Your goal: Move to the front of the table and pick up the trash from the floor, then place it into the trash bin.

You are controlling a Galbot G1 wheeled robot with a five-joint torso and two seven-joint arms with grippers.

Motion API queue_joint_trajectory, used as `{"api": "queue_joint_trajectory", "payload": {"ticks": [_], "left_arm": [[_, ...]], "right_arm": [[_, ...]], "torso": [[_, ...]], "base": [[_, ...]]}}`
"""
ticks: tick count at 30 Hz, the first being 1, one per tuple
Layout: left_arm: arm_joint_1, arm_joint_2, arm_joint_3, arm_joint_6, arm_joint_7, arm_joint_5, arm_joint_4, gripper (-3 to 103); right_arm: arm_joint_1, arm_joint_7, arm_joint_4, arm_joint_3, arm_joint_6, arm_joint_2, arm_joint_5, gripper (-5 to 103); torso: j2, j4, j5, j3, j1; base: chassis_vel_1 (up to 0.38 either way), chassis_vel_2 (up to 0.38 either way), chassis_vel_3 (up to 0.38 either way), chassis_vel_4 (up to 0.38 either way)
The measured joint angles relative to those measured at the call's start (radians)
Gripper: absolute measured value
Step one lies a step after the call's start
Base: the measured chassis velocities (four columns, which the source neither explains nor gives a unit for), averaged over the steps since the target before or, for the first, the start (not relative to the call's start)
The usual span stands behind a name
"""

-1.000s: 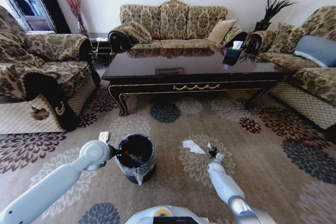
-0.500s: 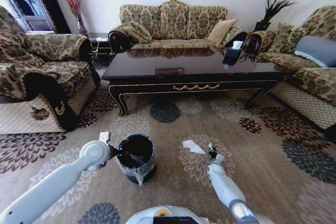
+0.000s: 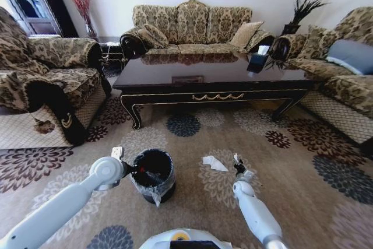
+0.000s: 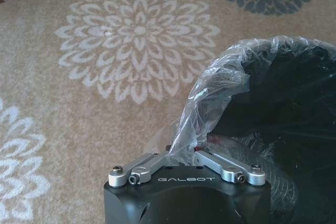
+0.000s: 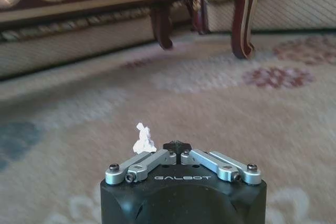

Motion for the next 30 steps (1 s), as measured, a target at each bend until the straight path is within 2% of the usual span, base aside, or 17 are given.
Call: {"api": "queue_joint_trajectory", "payload": {"ticks": [1, 5, 12, 16, 18, 23, 24, 25, 26, 30], "left_arm": [[0.0, 0.0, 0.0, 0.0, 0.0, 0.0, 0.0, 0], [-0.053, -0.004, 0.039, 0.0, -0.007, -0.009, -0.001, 0], [-0.132, -0.023, 0.105, 0.0, -0.026, -0.028, 0.01, 0], [-0.233, -0.05, 0.196, 0.0, -0.045, -0.048, 0.032, 0], [-0.254, -0.056, 0.217, 0.0, -0.048, -0.053, 0.037, 0], [-0.367, -0.123, 0.335, 0.0, -0.069, -0.075, 0.075, 0], [-0.367, -0.123, 0.335, 0.0, -0.069, -0.075, 0.075, 0], [-0.386, -0.14, 0.357, 0.0, -0.075, -0.077, 0.083, 0], [-0.438, -0.187, 0.407, 0.0, -0.09, -0.087, 0.1, 0], [-0.497, -0.251, 0.458, 0.0, -0.103, -0.099, 0.124, 0]], "right_arm": [[0.0, 0.0, 0.0, 0.0, 0.0, 0.0, 0.0, 0], [-0.096, 0.017, 0.235, 0.0, -0.02, -0.034, 0.001, 0], [-0.209, 0.031, 0.462, -0.003, -0.038, -0.054, -0.002, 0], [-0.287, 0.047, 0.641, -0.006, -0.052, -0.071, -0.011, 0], [-0.3, 0.048, 0.673, -0.006, -0.055, -0.077, -0.013, 0], [-0.388, 0.042, 0.832, 0.004, -0.059, -0.118, -0.056, 0], [-0.388, 0.042, 0.832, 0.004, -0.059, -0.118, -0.056, 0], [-0.404, 0.037, 0.854, 0.008, -0.058, -0.124, -0.065, 0], [-0.447, 0.019, 0.911, 0.018, -0.046, -0.133, -0.098, 0], [-0.492, -0.005, 0.965, 0.022, -0.028, -0.132, -0.137, 0]], "torso": [[0.0, 0.0, 0.0, 0.0, 0.0], [0.0, -0.0002, 0.0, 0.0, 0.0], [0.0, -0.0002, 0.0002, 0.0, 0.0], [0.0, -0.0001, 0.0003, 0.0, 0.0], [0.0, -0.0001, 0.0001, 0.0, 0.0], [0.0, -0.0001, 0.0, 0.0, 0.0], [0.0, -0.0001, 0.0, 0.0, 0.0], [0.0, -0.0002, 0.0002, 0.0, 0.0], [0.0, 0.0, 0.0001, 0.0, 0.0], [0.0, -0.0003, 0.0001, 0.0, 0.0]], "base": [[0.0, 0.0, 0.0, 0.0], [0.0, 0.0, 0.0, 0.0], [0.0, 0.0, 0.0, 0.0], [0.0, 0.0, 0.0, 0.0], [0.0, 0.0, 0.0, 0.0], [0.0, 0.0, 0.0, 0.0], [0.0, 0.0, 0.0, 0.0], [0.0, 0.0, 0.0, 0.0], [0.0, 0.0, 0.0, 0.0], [0.0, 0.0, 0.0, 0.0]]}}
